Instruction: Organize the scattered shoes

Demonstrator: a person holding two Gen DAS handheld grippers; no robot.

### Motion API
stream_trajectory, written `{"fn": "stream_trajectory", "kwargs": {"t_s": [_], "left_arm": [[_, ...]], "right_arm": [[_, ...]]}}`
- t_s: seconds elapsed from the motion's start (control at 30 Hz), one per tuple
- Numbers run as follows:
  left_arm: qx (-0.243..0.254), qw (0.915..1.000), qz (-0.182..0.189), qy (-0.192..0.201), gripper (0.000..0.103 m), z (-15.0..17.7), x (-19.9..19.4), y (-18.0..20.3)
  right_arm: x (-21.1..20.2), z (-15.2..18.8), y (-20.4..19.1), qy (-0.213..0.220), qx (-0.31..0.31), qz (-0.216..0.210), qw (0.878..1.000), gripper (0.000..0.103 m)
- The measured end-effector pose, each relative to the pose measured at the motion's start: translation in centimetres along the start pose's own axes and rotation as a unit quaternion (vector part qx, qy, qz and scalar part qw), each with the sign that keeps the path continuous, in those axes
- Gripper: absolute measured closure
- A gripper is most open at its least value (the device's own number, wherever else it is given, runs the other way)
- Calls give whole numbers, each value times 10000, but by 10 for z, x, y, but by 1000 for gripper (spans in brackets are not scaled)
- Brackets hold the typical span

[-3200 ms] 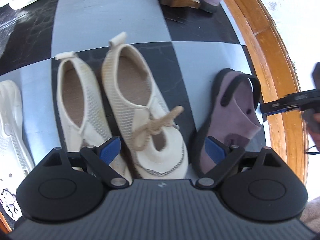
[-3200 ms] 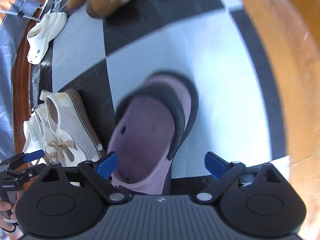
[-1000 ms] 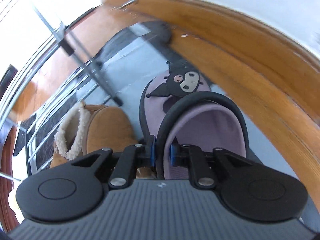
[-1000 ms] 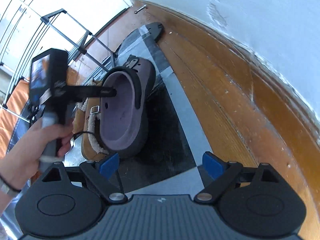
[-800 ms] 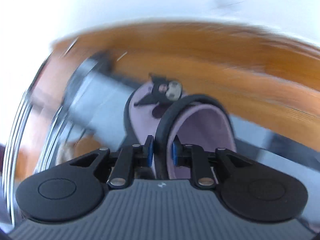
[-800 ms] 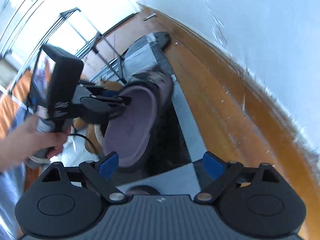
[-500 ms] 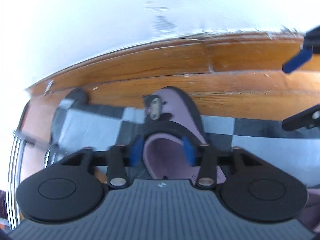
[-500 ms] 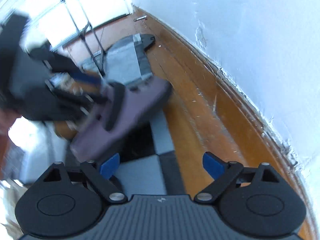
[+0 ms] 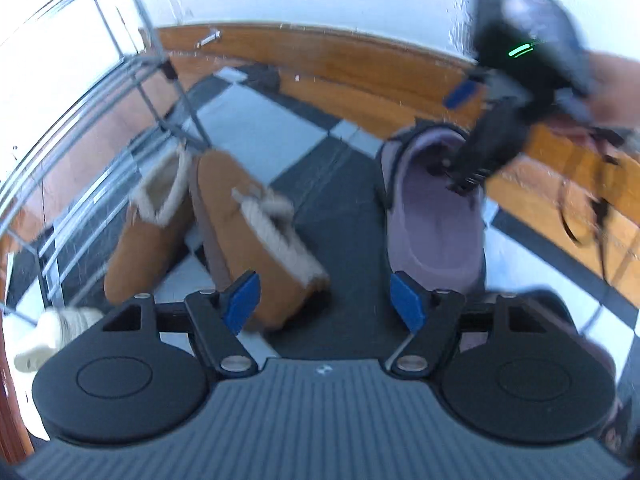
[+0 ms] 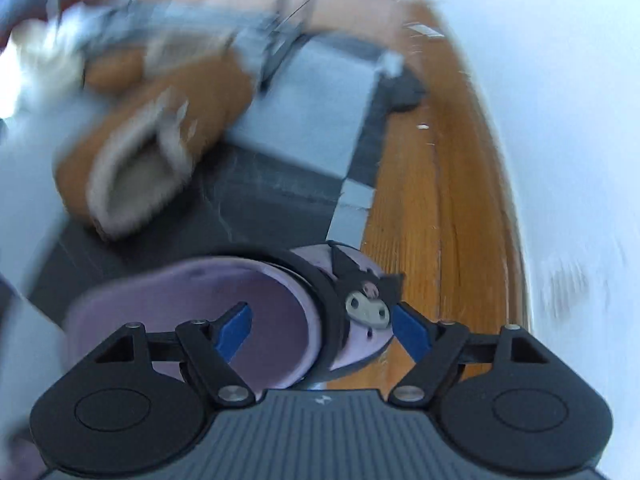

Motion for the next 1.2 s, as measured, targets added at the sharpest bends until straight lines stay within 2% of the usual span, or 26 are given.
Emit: {"fn": "stream_trajectory", "kwargs": {"t_s": [0.07, 0.1, 0.13, 0.2, 0.27, 0.3, 0.37, 0.4, 0.47, 0.53, 0.6, 0.63, 0.67, 0.7, 0.73, 0.77, 0.8, 0.83, 0.87, 0.9, 0.97, 1.03, 1.1, 1.13, 1.2], "left_arm": [[-7, 10000, 13, -94, 31, 11, -2, -2], [8, 9999, -22, -130, 31, 14, -2, -3], [22, 9998, -56, -166, 31, 18, -2, -4], [13, 9998, -18, -209, 31, 23, -2, -6], [-19, 9997, 81, -235, 31, 27, -2, -7], [-35, 9996, 130, -249, 31, 29, -1, -8], [-67, 9993, 228, -275, 31, 33, -1, -9], [-83, 9992, 278, -288, 31, 35, 0, -9], [-120, 9987, 376, -315, 31, 39, 1, -10], [-170, 9982, 454, -347, 31, 40, 5, -9], [-100, 9983, 432, -379, 31, 41, 11, -5], [-78, 9983, 430, -396, 31, 40, 14, -3], [-98, 9980, 463, -409, 31, 39, 16, -1], [-130, 9977, 524, -401, 31, 37, 17, 2], [-147, 9975, 574, -391, 31, 35, 18, 5], [-165, 9972, 624, -382, 31, 33, 19, 7], [-182, 9969, 674, -372, 31, 31, 19, 10], [-195, 9964, 734, -374, 31, 30, 20, 13], [-193, 9957, 814, -404, 31, 30, 21, 17], [-194, 9950, 881, -439, 31, 31, 21, 21], [-226, 9927, 1036, -568, 31, 36, 21, 29], [-262, 9893, 1249, -703, 31, 46, 19, 39], [-289, 9846, 1504, -838, 31, 58, 16, 50], [-290, 9827, 1605, -879, 31, 64, 13, 55], [-222, 9772, 1872, -973, 31, 81, 7, 67]], "right_arm": [[17, -1, -10, -177, -379, 83, 9991, 53], [30, 2, -11, -366, -436, 183, 9982, 58], [36, 4, -10, -407, -428, 318, 9977, 76], [33, 5, 6, -259, 291, 202, 9990, 75], [28, 15, 25, -145, 1259, 76, 9919, 78], [21, 26, 37, -92, 1844, 18, 9828, 79], [0, 51, 51, -16, 2922, -528, 9549, 85], [-7, 60, 52, -59, 3232, -770, 9432, 83], [-21, 75, 52, -177, 3529, -1093, 9291, 79], [-38, 90, 45, -326, 3610, -1349, 9222, 76], [-56, 114, 40, -671, 4238, -2174, 8767, 75], [-69, 124, 35, -814, 4461, -2588, 8529, 68], [-81, 132, 31, -863, 4569, -2847, 8383, 63], [-89, 133, 29, -838, 4568, -2922, 8360, 58], [-99, 135, 26, -742, 4471, -2958, 8409, 49], [-112, 135, 24, -602, 4267, -2893, 8548, 37], [-121, 135, 25, -413, 3979, -2594, 8790, 29], [-130, 134, 27, -204, 3657, -2204, 9040, 16], [-131, 130, 29, -47, 3373, -1885, 9223, 13], [-129, 128, 29, -2, 3226, -1744, 9303, 11], [-116, 130, 17, -289, 2921, -1583, 9427, 11], [-113, 131, 6, -342, 2689, -1748, 9466, 11], [-101, 138, -8, -313, 2606, -2028, 9434, 10], [-94, 143, -11, -289, 2701, -2181, 9374, 6], [-80, 151, -14, -266, 3077, -2556, 9161, 21]]}}
Point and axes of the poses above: each gripper's, at about its wrist camera, not at the fingertips, and x roughly the way its jaws point, y to its right, z to its underside, the point moved 7 cm from there along x, roughly the way its jaws point, and after that the axes turned 3 degrees about y, right-handed, at the moved point
